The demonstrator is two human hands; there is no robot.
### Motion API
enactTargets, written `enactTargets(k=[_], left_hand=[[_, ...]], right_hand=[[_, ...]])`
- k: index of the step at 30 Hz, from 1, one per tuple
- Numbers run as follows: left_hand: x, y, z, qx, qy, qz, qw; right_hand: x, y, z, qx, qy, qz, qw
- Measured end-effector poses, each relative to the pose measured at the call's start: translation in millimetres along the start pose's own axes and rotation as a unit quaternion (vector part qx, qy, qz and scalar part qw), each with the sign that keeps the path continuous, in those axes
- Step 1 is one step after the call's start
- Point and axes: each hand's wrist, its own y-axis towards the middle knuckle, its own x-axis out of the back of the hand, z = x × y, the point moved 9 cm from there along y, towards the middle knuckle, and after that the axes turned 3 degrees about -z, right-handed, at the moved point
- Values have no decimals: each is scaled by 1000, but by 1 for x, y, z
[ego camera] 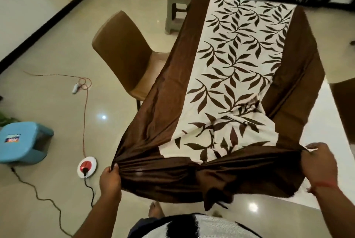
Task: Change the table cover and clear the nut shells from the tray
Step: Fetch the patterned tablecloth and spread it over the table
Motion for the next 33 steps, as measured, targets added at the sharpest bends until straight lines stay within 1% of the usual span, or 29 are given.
enactTargets(k=[1, 3, 5, 6, 8, 10, 11, 12, 15, 17, 19, 20, 21, 22, 23, 24, 25, 27, 28, 29, 30, 31, 33], left_hand=[[-3, 5, 0, 14, -4, 12, 1000], [-16, 16, 6, 75, -28, 74, 994], [-32, 17, 9, 141, -100, 152, 973], [-40, 15, 7, 161, -123, 189, 961], [-53, 17, 4, 162, -97, 247, 950], [-59, 20, 2, 145, -42, 268, 952], [-60, 23, 2, 135, -15, 260, 956], [-59, 27, 3, 127, 13, 245, 961], [-56, 37, 8, 119, 55, 173, 976], [-46, 42, 6, 115, 92, 97, 984], [-34, 29, -11, 100, 140, 10, 985], [-34, 16, -26, 65, 158, -11, 985], [-35, 4, -49, -20, 177, -21, 984], [-46, -15, -77, -139, 195, -22, 971], [-61, -41, -101, -261, 209, -7, 943], [-81, -72, -118, -364, 222, 22, 904], [-103, -107, -133, -447, 229, 57, 863], [-145, -180, -148, -561, 228, 133, 784], [-167, -220, -148, -591, 224, 176, 755], [-186, -260, -145, -601, 217, 219, 738], [-204, -301, -140, -604, 207, 261, 724], [-219, -338, -134, -605, 205, 298, 709], [-259, -416, -117, -614, 235, 362, 660]], right_hand=[[-6, -12, 0, -4, -2, 10, 1000], [-21, -41, 1, -10, -6, 32, 999], [-33, -67, -6, -43, 12, 45, 998], [-37, -77, -11, -60, 30, 51, 996], [-41, -90, -21, -114, 101, 56, 987], [-38, -101, -32, -192, 224, 47, 954], [-34, -104, -35, -218, 272, 38, 936], [-27, -106, -38, -231, 298, 27, 926], [-5, -105, -39, -228, 333, -3, 915], [9, -102, -40, -221, 344, -44, 911], [16, -101, -41, -218, 366, -52, 903], [16, -100, -41, -208, 374, -36, 903], [11, -99, -40, -195, 377, -9, 905], [9, -97, -43, -182, 377, 20, 908], [6, -95, -45, -171, 382, 48, 907], [5, -93, -50, -165, 391, 69, 903], [5, -90, -55, -164, 406, 85, 895], [10, -82, -63, -157, 450, 96, 874], [17, -78, -66, -144, 473, 95, 864], [26, -72, -69, -127, 486, 93, 860], [36, -67, -71, -102, 484, 93, 864], [43, -65, -68, -64, 463, 97, 879], [61, -63, -61, 28, 383, 121, 915]])
